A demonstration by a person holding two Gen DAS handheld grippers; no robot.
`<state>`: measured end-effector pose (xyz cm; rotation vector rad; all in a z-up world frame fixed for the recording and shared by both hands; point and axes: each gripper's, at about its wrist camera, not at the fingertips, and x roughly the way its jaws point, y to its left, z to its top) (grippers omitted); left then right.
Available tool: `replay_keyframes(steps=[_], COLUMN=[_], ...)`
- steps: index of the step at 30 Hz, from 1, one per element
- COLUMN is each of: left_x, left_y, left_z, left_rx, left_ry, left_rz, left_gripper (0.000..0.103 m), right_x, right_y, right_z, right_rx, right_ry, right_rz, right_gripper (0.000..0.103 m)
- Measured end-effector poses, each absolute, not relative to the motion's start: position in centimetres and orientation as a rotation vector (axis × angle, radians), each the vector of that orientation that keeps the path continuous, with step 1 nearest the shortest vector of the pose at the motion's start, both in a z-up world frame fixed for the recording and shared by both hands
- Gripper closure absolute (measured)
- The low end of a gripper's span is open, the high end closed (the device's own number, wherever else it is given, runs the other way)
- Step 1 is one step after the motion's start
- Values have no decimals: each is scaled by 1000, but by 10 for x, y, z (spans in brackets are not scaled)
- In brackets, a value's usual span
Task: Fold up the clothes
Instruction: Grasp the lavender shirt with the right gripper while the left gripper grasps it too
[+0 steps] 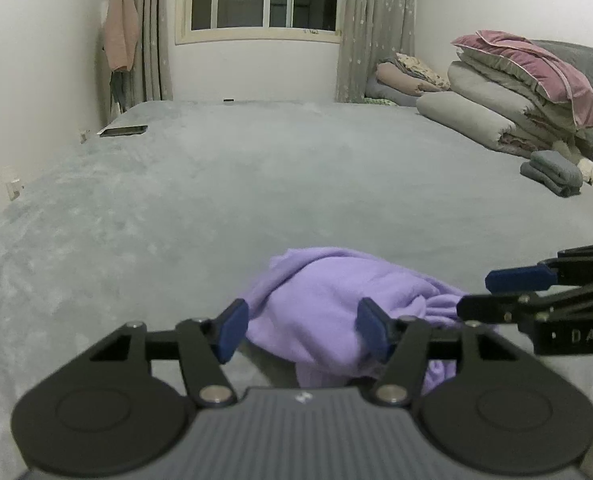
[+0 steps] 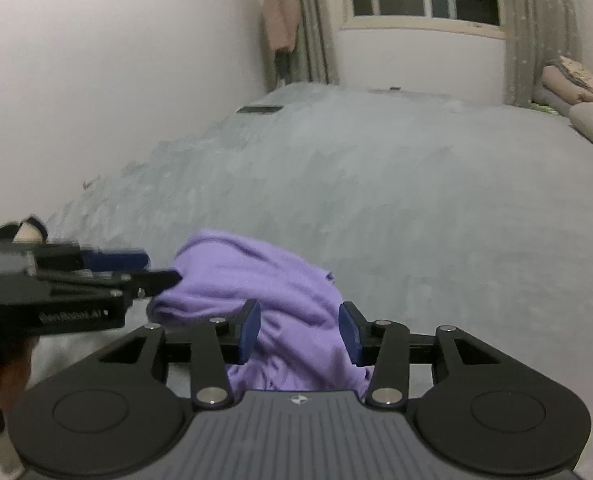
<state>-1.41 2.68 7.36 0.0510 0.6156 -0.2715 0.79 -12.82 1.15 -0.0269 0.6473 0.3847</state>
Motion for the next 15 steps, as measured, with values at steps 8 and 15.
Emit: replay_keyframes(steps=[8, 15], left_x=[-15, -14], left_y=[32, 37], left_z=[69, 69], left_rx=[22, -1], left_ry=[638, 650], left_rz=[-264, -289], left_gripper=[46, 72], right_x=[-11, -11], right_y=[-110, -96], right_z=[0, -14], right_rx=[-171, -286], right_ry=[706, 729], right_rz=[550, 510], right_gripper=[57, 94])
